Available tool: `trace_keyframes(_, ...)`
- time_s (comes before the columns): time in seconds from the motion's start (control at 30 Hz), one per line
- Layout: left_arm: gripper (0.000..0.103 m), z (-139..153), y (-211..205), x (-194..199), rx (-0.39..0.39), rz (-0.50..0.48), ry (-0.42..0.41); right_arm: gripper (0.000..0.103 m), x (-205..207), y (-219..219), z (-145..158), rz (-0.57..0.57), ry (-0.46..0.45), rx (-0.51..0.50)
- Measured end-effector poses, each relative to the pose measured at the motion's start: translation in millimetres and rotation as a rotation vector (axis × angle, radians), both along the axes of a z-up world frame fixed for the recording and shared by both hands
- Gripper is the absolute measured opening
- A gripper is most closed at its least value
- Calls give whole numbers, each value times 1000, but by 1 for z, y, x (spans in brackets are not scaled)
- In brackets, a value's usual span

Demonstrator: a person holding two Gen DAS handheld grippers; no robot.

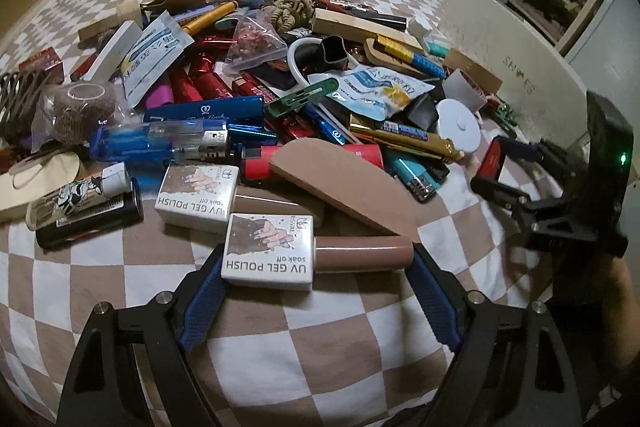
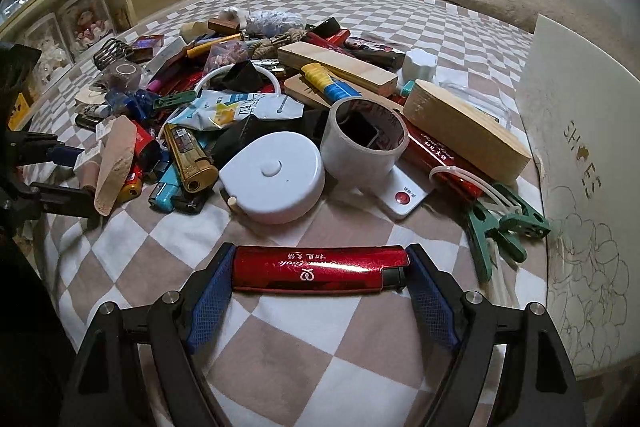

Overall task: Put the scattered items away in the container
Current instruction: 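Close the right tool on the red tube while the left tool grasps the UV GEL POLISH box, then lift the red tube and polish box and carry both toward the SHOES box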

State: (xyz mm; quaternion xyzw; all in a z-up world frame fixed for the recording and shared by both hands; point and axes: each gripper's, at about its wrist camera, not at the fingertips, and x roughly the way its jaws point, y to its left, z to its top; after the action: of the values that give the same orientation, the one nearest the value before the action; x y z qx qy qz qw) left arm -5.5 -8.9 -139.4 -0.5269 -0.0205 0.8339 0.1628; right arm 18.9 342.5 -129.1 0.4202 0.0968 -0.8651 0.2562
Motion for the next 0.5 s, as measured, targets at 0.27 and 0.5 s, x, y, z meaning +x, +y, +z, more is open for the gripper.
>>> trace_keyframes(0.27,87,11,2,3,50,-11,29,83,11,-8,2,5,3,-32)
trace_keyframes(0.5,87,26,1,7,59,-8,84,83,22,-17,7,10,8,-57)
